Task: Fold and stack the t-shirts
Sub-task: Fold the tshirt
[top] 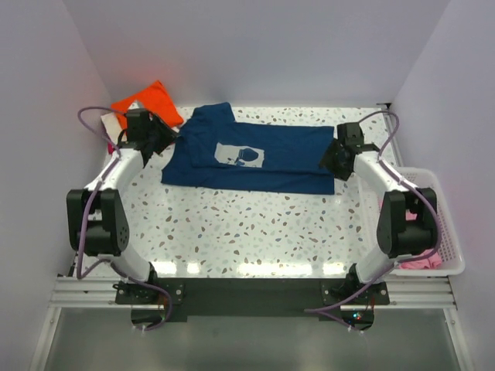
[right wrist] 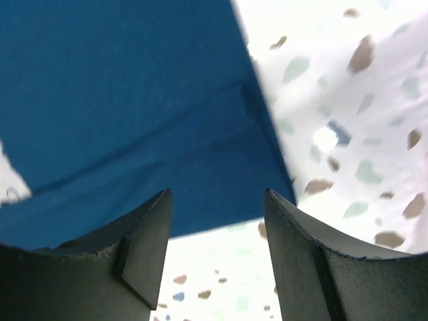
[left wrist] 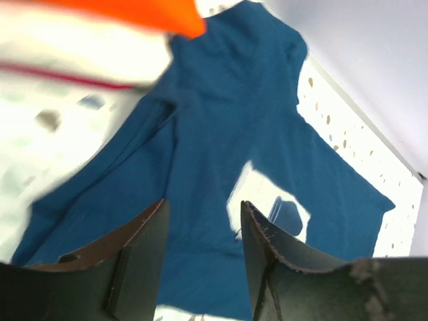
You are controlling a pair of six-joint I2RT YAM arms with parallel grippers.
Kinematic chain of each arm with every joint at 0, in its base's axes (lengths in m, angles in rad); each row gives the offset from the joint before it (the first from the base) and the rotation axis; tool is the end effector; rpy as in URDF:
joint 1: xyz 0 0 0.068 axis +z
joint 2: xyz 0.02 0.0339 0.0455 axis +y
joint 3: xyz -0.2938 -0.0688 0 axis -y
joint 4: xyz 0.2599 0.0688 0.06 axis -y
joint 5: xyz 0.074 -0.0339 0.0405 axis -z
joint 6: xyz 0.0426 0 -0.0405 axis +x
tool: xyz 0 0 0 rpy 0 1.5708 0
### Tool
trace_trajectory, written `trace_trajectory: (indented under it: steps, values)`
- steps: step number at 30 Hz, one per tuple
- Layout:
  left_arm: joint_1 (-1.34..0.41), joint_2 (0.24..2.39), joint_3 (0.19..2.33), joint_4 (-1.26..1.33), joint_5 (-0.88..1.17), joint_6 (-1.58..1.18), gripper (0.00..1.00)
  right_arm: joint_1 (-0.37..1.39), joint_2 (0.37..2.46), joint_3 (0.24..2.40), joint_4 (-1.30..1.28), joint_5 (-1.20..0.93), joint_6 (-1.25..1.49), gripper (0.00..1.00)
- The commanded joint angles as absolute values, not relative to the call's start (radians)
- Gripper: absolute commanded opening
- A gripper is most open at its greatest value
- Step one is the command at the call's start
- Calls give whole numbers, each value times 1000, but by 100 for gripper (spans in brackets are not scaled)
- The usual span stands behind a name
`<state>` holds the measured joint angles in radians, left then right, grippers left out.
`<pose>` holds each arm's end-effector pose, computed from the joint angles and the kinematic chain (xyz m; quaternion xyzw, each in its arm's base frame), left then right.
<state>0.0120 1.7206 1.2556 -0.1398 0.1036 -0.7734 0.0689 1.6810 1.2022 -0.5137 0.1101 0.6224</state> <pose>0.4188 0.0006 0.2749 -0.3162 0.8263 -0.2149 0.4136 0.3737 0.0211 0.2416 0.2766 0.9163 0.0468 0.2857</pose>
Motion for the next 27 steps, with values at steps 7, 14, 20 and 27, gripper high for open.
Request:
trace_trajectory:
  steps: [7,14,20,27]
  values:
    - [14,1439,875,-182,-106,-861,49,192,1545,979,-442,143,660,60]
    - [14,1497,808,-170,-144,-862,49,190,1569,953,-436,147,655,60]
    - [15,1589,857,-141,-156,-854,48,173,1594,960,-431,152,652,60]
    - [17,1655,891,-111,-161,-865,48,121,1601,974,-433,126,644,60]
